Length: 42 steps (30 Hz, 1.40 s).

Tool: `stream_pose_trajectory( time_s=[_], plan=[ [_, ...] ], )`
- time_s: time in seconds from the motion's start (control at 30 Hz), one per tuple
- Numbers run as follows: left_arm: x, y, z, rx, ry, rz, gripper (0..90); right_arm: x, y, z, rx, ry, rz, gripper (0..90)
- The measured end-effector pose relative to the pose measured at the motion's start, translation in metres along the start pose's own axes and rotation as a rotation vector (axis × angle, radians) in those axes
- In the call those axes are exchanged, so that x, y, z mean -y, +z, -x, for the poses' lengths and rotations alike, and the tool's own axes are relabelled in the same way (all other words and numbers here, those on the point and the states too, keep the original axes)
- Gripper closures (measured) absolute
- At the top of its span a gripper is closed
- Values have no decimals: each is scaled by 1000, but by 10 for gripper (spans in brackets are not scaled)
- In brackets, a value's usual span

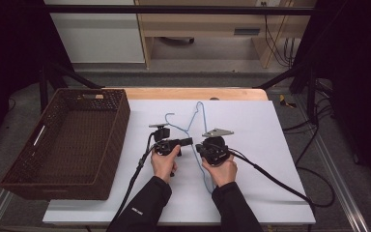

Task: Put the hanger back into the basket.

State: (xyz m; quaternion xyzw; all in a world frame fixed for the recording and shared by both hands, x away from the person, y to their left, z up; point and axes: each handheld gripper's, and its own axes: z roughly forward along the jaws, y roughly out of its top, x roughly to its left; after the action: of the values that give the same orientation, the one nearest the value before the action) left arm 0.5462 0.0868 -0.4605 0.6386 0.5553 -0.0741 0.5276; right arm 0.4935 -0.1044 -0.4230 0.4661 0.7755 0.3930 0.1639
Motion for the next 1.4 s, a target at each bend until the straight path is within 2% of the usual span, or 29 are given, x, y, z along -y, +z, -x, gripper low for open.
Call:
stream_pose_trajectory(
  time_s=[0.1, 0.17, 0.37, 0.47, 0.53, 0.57, 0.6, 0.63, 0.77, 0.9, 1.03, 1.07, 1.1, 1.27, 1.3, 1.33, 1.4],
  plan=[
    [-1, -2, 6, 1, 5, 12, 821, -1, -4, 4, -1, 15, 10, 884],
    [-1, -4, 10, 2, 4, 21, 826, -1, -8, 7, 4, 0, 22, 871],
    [-2, -7, 18, 26, 13, 36, 845, -2, -17, 15, 3, 6, 43, 799],
    [-2, -13, 28, 51, 21, 57, 857, -3, -23, 20, -6, -4, 76, 721],
    [-3, -15, 30, 60, 24, 64, 868, -3, -25, 21, -5, -8, 82, 704],
    [-4, -21, 38, 84, 23, 67, 872, -3, -30, 22, -6, -23, 101, 656],
    [-4, -21, 38, 84, 23, 67, 874, -2, -33, 23, -3, -32, 111, 640],
    [-5, -25, 45, 79, 58, 73, 875, -2, -36, 24, 2, -39, 120, 632],
    [-6, -31, 54, 94, 81, 79, 876, 0, -50, 31, 8, -46, 143, 602],
    [-9, -43, 71, 102, 155, 99, 876, 5, -59, 40, 9, -24, 158, 575],
    [-13, -56, 86, 101, 229, 110, 877, 10, -65, 47, 18, -29, 158, 547],
    [-13, -56, 86, 101, 229, 110, 877, 12, -66, 49, 20, -30, 158, 541],
    [-16, -63, 94, 98, 267, 118, 877, 13, -67, 50, 19, -29, 158, 531],
    [-22, -87, 111, 82, 369, 127, 876, 18, -74, 56, 20, -44, 184, 455],
    [-22, -87, 111, 82, 369, 127, 877, 18, -74, 56, 20, -44, 184, 455],
    [-25, -98, 116, 74, 410, 123, 877, 20, -77, 58, 23, -48, 192, 411],
    [-28, -110, 122, 62, 449, 120, 876, 21, -79, 59, 29, -60, 199, 371]
  ],
)
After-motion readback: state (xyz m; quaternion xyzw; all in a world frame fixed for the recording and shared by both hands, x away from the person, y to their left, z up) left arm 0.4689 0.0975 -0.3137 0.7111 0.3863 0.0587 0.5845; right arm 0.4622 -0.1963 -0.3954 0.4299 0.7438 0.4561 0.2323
